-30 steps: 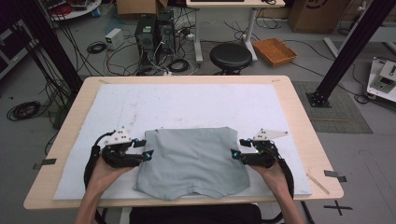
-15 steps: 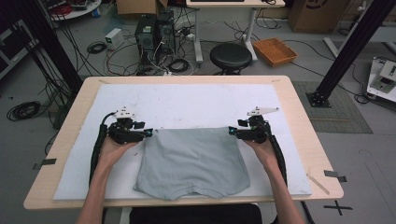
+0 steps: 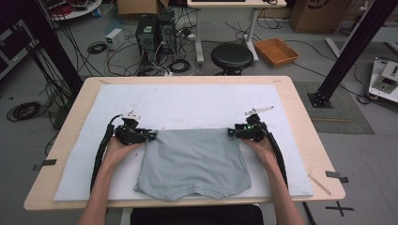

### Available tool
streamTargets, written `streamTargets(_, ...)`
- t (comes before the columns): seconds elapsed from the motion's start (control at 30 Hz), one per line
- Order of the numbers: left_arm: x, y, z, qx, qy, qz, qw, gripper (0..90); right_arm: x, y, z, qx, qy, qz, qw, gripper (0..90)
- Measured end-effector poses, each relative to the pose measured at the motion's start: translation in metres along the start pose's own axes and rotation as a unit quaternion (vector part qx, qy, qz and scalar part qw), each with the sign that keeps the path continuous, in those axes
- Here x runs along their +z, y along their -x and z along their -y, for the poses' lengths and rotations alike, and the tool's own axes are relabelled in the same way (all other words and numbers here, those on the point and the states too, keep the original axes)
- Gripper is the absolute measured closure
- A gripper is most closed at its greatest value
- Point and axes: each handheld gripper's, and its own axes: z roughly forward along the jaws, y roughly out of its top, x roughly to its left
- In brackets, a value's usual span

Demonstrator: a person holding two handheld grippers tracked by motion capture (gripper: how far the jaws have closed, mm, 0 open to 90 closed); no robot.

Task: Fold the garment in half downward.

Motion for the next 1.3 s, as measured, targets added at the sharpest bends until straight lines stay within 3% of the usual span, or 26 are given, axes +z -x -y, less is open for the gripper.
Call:
streamTargets(0.17, -0.002, 0.003, -0.001, 0.008, 0.000, 0.000, 1.0000, 80.7, 0.002, -0.004, 0.000, -0.016, -0.006, -0.012, 0.9998, 71.3)
streamTargets(0.23, -0.002, 0.004, -0.001, 0.008, 0.000, -0.002, 1.0000, 81.9, -0.001, -0.007, -0.001, -0.026, -0.005, -0.007, 0.9996, 78.2)
streamTargets(0.33, -0.005, 0.006, -0.002, 0.006, 0.011, -0.009, 0.9999, 82.2, -0.006, -0.008, -0.003, -0.028, 0.005, 0.006, 0.9996, 81.1)
streamTargets(0.47, -0.012, 0.007, -0.007, -0.002, 0.049, -0.029, 0.9984, 82.3, -0.011, -0.009, -0.005, -0.035, 0.022, 0.021, 0.9989, 82.1)
streamTargets(0.67, -0.009, 0.004, -0.012, -0.017, 0.078, -0.063, 0.9948, 82.3, -0.012, -0.002, -0.011, -0.033, 0.044, 0.052, 0.9971, 82.7)
streamTargets(0.7, -0.004, 0.001, -0.015, -0.026, 0.072, -0.069, 0.9946, 82.3, -0.011, 0.000, -0.012, -0.030, 0.044, 0.056, 0.9970, 82.6)
streamTargets(0.87, 0.006, -0.001, -0.025, -0.023, 0.071, -0.088, 0.9933, 82.3, -0.008, 0.007, -0.027, -0.031, 0.037, 0.077, 0.9959, 82.6)
streamTargets(0.97, 0.011, -0.005, -0.026, -0.024, 0.096, -0.099, 0.9901, 82.3, -0.005, 0.011, -0.033, -0.032, 0.032, 0.082, 0.9956, 82.6)
streamTargets(1.07, 0.017, -0.015, -0.022, -0.045, 0.101, -0.103, 0.9885, 82.3, -0.001, 0.017, -0.043, -0.029, 0.032, 0.089, 0.9951, 82.5)
streamTargets(1.23, 0.022, -0.022, -0.019, -0.058, 0.105, -0.105, 0.9872, 82.2, 0.009, 0.023, -0.055, -0.030, 0.024, 0.099, 0.9943, 82.3)
streamTargets(1.3, 0.020, -0.025, -0.024, -0.054, 0.093, -0.105, 0.9886, 82.2, 0.011, 0.024, -0.055, -0.031, 0.023, 0.100, 0.9942, 82.3)
